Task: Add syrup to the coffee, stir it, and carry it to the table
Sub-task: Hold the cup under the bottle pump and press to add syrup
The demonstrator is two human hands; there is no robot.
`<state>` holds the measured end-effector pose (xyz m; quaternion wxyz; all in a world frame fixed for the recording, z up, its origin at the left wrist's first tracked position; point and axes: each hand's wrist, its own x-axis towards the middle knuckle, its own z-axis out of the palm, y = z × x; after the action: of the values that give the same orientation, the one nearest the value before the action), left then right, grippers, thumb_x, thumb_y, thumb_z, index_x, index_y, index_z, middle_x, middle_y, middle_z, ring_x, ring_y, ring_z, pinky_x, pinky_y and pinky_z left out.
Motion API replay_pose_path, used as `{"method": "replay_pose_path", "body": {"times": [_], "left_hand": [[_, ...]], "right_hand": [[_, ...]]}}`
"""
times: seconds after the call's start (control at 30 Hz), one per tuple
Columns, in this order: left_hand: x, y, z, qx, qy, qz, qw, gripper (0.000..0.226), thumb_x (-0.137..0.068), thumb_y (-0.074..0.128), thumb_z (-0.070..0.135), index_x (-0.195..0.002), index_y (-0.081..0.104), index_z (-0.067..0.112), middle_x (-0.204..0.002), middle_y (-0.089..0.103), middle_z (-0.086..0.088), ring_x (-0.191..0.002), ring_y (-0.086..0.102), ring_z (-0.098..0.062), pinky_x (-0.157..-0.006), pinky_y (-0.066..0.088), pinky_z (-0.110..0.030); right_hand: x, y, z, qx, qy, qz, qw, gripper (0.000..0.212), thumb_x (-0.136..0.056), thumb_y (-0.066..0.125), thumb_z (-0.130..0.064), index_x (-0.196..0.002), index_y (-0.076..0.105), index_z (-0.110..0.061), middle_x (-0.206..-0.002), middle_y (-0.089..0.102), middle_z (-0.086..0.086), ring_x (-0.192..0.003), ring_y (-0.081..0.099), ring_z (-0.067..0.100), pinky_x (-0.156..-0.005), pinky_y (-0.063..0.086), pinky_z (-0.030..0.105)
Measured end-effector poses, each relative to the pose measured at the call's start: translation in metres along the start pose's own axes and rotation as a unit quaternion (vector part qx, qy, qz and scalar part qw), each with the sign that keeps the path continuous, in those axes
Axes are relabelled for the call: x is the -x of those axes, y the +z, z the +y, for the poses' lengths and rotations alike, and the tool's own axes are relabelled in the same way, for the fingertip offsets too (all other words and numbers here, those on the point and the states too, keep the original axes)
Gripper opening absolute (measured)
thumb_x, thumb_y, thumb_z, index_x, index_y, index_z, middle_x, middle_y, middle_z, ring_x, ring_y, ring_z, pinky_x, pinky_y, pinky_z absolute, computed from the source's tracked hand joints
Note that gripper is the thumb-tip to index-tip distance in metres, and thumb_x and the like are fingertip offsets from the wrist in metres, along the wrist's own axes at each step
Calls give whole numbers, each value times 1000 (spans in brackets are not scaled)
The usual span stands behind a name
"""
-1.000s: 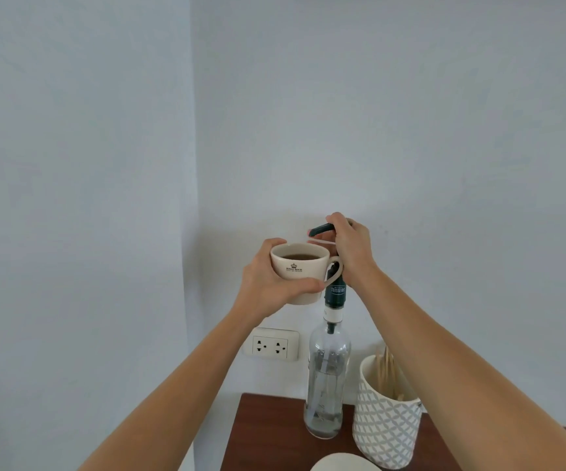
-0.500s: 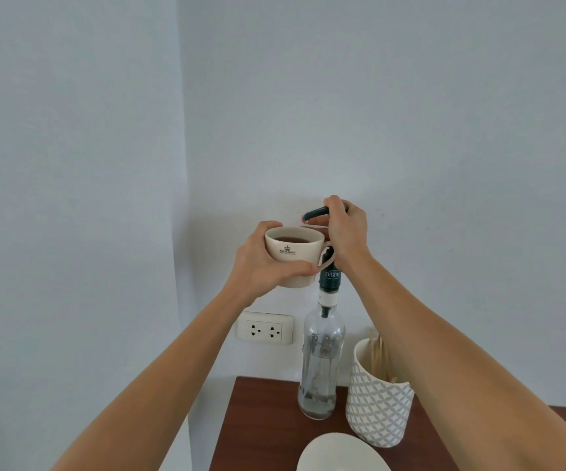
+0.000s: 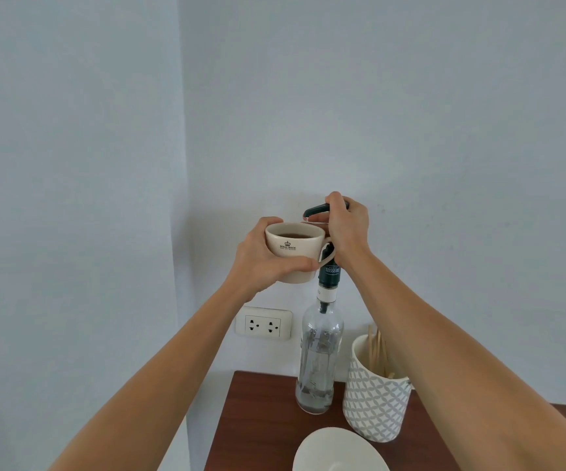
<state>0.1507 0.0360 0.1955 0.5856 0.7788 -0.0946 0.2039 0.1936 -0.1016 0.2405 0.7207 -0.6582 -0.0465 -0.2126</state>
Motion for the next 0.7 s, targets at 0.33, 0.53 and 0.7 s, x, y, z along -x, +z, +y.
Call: {"method": "replay_pose_path", "body": {"times": [0.33, 0.53, 0.7], "left_hand": [[0, 2, -3, 11, -3, -1, 1000, 91, -33, 88, 46, -117, 56, 31, -105, 67, 10, -96, 65, -11, -70, 56, -28], [0, 2, -4, 12, -7, -6, 1000, 90, -34, 88, 46, -117, 55, 32, -107, 67, 8, -96, 65, -11, -71, 57, -29], [-1, 3, -7, 17, -10, -8, 1000, 89, -35, 89, 45, -117, 56, 32, -108, 68, 7, -99, 66, -13, -76, 61, -34]], "right_hand": [[3, -1, 1, 8, -9, -5, 1000, 28, -86, 49, -17, -59, 50, -11, -48, 69, 3, -71, 76, 38, -68, 58, 44], [4, -2, 0, 3, -10, -10, 1000, 28, -86, 48, -14, -58, 47, -9, -47, 68, 4, -64, 75, 36, -64, 54, 39], [4, -3, 1, 0, -13, -18, 1000, 30, -84, 47, -14, -55, 45, -11, -48, 69, 7, -71, 75, 42, -65, 54, 42]]}}
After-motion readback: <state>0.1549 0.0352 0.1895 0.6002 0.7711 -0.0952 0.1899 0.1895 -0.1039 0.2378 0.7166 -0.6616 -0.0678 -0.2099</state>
